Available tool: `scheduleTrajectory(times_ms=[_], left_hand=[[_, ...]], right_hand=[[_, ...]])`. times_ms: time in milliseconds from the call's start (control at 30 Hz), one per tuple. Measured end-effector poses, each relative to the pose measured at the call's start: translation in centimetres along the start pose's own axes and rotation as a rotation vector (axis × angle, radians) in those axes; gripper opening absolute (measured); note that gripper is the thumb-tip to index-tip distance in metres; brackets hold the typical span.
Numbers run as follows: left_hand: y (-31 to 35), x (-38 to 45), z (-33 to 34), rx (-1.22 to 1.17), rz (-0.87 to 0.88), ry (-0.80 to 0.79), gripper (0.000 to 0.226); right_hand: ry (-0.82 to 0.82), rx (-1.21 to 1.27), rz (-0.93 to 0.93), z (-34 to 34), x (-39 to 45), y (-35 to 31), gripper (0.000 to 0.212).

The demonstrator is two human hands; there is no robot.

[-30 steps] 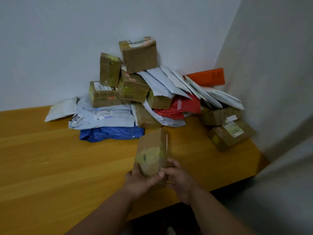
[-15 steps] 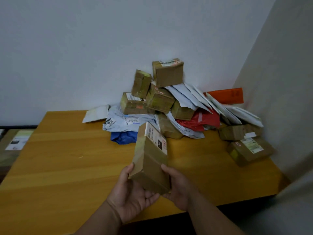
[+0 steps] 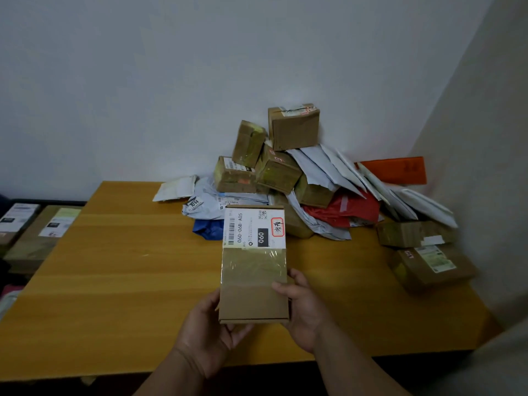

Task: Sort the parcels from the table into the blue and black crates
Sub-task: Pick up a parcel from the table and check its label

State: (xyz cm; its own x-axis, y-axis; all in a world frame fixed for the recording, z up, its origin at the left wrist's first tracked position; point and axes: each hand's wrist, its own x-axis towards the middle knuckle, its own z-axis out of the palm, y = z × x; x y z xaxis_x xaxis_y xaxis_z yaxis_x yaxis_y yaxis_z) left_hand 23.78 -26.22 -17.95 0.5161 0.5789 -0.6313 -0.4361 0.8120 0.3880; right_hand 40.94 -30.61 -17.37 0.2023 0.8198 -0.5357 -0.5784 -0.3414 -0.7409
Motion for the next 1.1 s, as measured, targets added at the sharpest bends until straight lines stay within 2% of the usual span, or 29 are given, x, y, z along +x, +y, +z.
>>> scheduleTrajectory(times_ms=[200, 433, 533, 600, 767, 967, 1100], left_hand=[[-0.9, 0.4, 1.0, 0.059, 0.046, 0.031, 0.049], [-1.2, 1.5, 0.9, 0.089, 0.240, 0.257, 0.024], [0.4, 1.5, 0.0, 0.091, 0.328, 0.287, 0.007], [1.9, 1.2, -0.9, 0.105, 0.374, 0.307, 0.003], [5.5, -0.7, -4.1, 0.204, 0.448, 0.368, 0.018], [11.5, -2.9, -10.4, 0.136, 0.456, 0.567, 0.053], [15.9, -5.3, -15.8, 0.219, 0.480, 0.574, 0.041]], right_hand=[[-0.026, -0.026, -0.003, -1.0, 0.3, -0.5, 0.047], [-0.059, -0.074, 0.043, -1.5, 1.4, -0.7, 0.054], [-0.076, -0.118, 0.079, -1.0, 1.9, -0.4, 0.053], [-0.029, -0.109, 0.075, -0.4, 2.4, -0.4, 0.058], [0.054, 0.008, 0.028, 3.3, 4.1, -0.7, 0.041], [0.062, -0.003, 0.041, 11.3, 5.7, 2.6, 0.037], [0.112, 0.046, 0.090, 18.5, 7.4, 8.1, 0.036]])
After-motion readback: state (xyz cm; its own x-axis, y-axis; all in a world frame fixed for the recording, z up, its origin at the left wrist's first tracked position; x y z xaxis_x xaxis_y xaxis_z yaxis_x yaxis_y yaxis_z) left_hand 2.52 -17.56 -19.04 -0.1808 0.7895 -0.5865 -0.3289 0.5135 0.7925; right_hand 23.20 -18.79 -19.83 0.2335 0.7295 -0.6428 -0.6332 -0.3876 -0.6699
